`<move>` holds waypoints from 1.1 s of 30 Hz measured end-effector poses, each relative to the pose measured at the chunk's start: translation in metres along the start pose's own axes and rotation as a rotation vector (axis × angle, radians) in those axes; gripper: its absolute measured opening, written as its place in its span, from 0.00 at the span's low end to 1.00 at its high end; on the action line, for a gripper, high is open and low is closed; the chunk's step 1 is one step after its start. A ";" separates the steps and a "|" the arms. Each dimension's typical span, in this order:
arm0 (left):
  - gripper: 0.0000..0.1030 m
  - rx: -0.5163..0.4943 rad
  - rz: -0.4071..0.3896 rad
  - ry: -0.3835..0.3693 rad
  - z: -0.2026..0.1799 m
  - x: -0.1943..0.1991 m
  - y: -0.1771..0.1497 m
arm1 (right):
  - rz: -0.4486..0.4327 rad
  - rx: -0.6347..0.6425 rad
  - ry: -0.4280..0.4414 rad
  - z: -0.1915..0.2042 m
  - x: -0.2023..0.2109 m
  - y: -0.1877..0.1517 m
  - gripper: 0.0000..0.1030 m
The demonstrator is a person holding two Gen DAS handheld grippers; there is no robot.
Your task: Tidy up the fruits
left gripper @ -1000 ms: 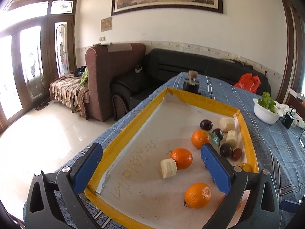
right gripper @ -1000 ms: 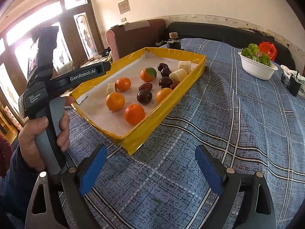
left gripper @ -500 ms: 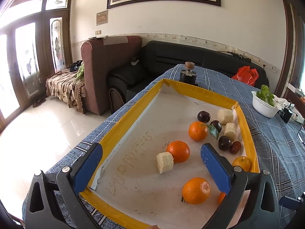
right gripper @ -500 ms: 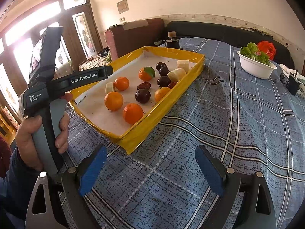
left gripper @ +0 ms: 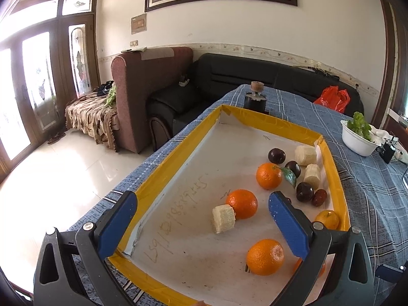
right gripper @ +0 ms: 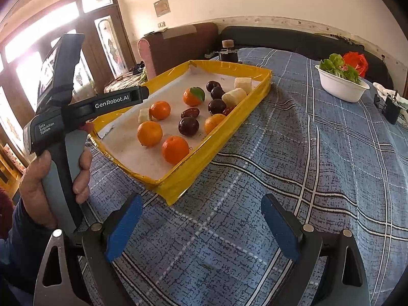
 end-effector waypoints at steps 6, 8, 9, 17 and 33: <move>1.00 -0.045 -0.025 0.053 -0.004 0.004 0.003 | 0.002 0.001 0.002 0.000 -0.001 0.000 0.94; 1.00 -0.065 -0.028 0.074 -0.006 0.005 0.003 | 0.003 0.001 0.003 0.000 -0.001 -0.001 0.94; 1.00 -0.075 -0.033 0.086 -0.006 0.007 0.004 | 0.002 0.001 0.002 0.000 -0.001 -0.001 0.94; 1.00 -0.095 -0.049 0.118 -0.008 0.012 0.005 | 0.004 -0.001 0.001 -0.001 -0.002 -0.001 0.94; 1.00 -0.110 -0.042 0.101 -0.014 0.020 0.003 | -0.025 -0.122 -0.044 -0.033 0.010 0.004 0.94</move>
Point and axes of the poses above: each gripper's, at about its wrist camera, not at the fingertips, and x roughly against the way its jaws point, z to its left, y to its top, the point moved 10 cm from there along -x, roughly the way its jaws point, and after that the axes turned 2 degrees about z, right-handed, at the moved point
